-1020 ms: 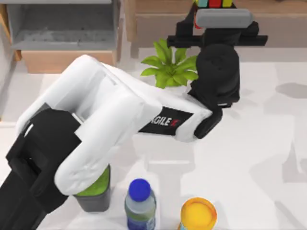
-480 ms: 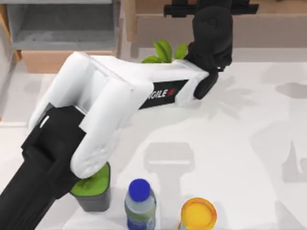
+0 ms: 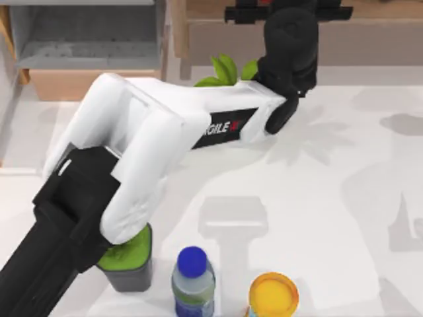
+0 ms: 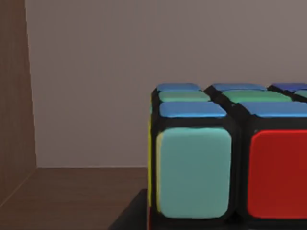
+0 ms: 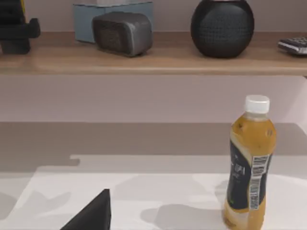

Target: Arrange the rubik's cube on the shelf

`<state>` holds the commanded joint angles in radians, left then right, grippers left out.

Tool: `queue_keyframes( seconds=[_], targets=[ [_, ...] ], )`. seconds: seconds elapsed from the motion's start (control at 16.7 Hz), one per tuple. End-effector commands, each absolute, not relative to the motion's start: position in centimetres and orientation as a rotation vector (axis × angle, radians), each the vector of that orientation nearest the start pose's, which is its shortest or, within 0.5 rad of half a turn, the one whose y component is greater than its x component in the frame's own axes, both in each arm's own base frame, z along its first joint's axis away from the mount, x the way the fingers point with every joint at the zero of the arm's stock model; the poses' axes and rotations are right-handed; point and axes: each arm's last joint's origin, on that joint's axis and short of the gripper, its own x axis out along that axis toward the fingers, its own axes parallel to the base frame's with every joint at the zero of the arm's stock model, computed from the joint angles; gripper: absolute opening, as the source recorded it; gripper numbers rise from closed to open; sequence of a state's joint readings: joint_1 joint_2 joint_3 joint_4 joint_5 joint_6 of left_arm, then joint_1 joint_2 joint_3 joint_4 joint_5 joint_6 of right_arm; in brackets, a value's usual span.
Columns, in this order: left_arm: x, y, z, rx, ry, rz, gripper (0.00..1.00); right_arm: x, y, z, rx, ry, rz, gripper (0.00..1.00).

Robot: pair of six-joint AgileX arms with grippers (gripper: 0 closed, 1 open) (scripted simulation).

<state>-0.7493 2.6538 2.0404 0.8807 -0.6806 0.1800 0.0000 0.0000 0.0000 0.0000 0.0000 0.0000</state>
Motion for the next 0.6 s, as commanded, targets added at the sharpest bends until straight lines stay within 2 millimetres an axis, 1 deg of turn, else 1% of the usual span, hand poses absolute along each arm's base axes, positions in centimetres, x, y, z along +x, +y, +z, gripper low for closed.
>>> queue_keyframes(
  seconds=[0.6],
  targets=[
    [44.49, -37.60, 15.52, -0.002, -0.199, -0.020, 0.90, 10.57, -0.12, 16.00, 0.000, 0.000, 0.000, 1.00]
  ],
)
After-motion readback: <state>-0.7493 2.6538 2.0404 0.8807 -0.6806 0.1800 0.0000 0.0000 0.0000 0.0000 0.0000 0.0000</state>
